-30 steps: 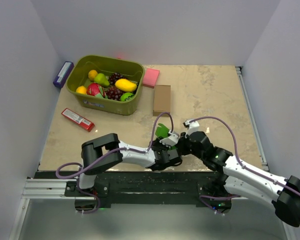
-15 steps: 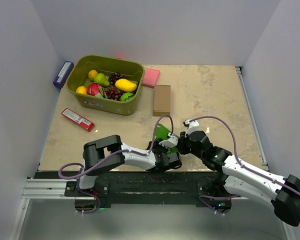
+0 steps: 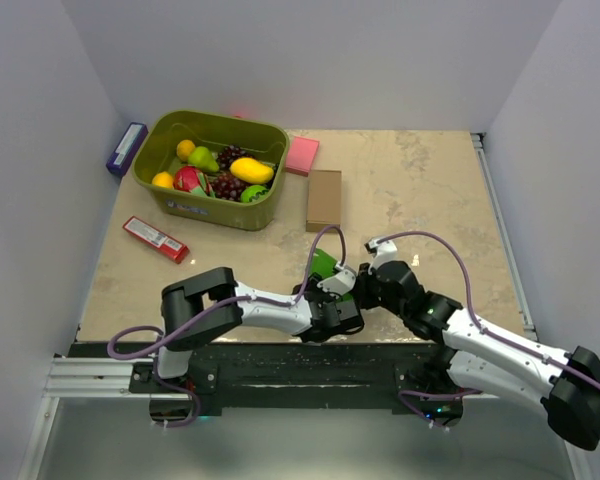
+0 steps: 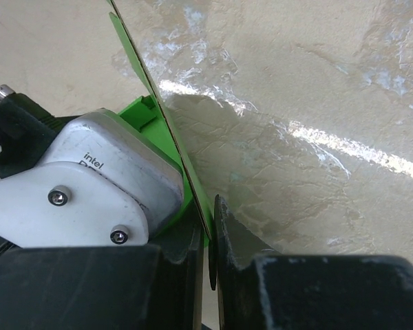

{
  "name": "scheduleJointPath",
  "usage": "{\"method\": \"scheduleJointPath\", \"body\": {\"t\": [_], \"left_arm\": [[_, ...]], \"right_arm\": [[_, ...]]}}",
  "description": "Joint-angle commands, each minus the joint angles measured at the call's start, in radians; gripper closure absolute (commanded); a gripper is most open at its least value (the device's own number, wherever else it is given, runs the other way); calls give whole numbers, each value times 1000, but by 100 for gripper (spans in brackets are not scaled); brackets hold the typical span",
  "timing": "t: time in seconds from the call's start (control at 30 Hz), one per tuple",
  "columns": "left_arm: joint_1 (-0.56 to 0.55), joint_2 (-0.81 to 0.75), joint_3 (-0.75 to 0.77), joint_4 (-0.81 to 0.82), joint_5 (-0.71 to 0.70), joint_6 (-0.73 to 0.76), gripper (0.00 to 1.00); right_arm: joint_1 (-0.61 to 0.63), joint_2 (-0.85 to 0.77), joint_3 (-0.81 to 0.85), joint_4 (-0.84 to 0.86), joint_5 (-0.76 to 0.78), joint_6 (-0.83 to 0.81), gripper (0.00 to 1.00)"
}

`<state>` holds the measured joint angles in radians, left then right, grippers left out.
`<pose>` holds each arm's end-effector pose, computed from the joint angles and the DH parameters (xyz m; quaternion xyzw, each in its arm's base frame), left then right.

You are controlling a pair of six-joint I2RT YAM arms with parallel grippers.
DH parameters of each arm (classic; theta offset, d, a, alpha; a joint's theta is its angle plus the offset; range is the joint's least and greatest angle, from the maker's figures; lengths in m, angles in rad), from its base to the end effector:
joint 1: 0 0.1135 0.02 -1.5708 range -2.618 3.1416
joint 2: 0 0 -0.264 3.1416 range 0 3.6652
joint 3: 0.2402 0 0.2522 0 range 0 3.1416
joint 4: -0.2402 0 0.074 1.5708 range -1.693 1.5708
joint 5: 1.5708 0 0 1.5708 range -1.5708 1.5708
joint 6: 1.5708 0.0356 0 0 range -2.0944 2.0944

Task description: Fold the paper box

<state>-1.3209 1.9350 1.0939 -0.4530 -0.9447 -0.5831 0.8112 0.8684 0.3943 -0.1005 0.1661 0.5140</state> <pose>0.1140 -0.3300 0.1263 0.2595 0.8453 0.1614 0.4383 0.1326 0.1311 0.1973 -0.0904 0.8717 0.2354 0.4202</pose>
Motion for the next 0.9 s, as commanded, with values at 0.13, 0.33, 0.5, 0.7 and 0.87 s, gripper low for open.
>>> {"method": "scheduleJointPath", "body": {"t": [0.13,0.33,0.5,0.7,0.87], "left_arm": [[8,-60,1,-39,238,-34,47],[20,-165,-26,7,273,-6,42],[32,-267,-58,36,333,14,32],[126,-490,-216,117,500,31,25],[271,-740,-350,201,674,117,22]], "right_arm": [[0,23,58,38,26,24,93],[-3,29,67,36,38,12,93],[-1,53,72,65,46,-22,90],[-9,127,121,133,23,-169,89],[-30,179,181,166,-80,-302,93]]}}
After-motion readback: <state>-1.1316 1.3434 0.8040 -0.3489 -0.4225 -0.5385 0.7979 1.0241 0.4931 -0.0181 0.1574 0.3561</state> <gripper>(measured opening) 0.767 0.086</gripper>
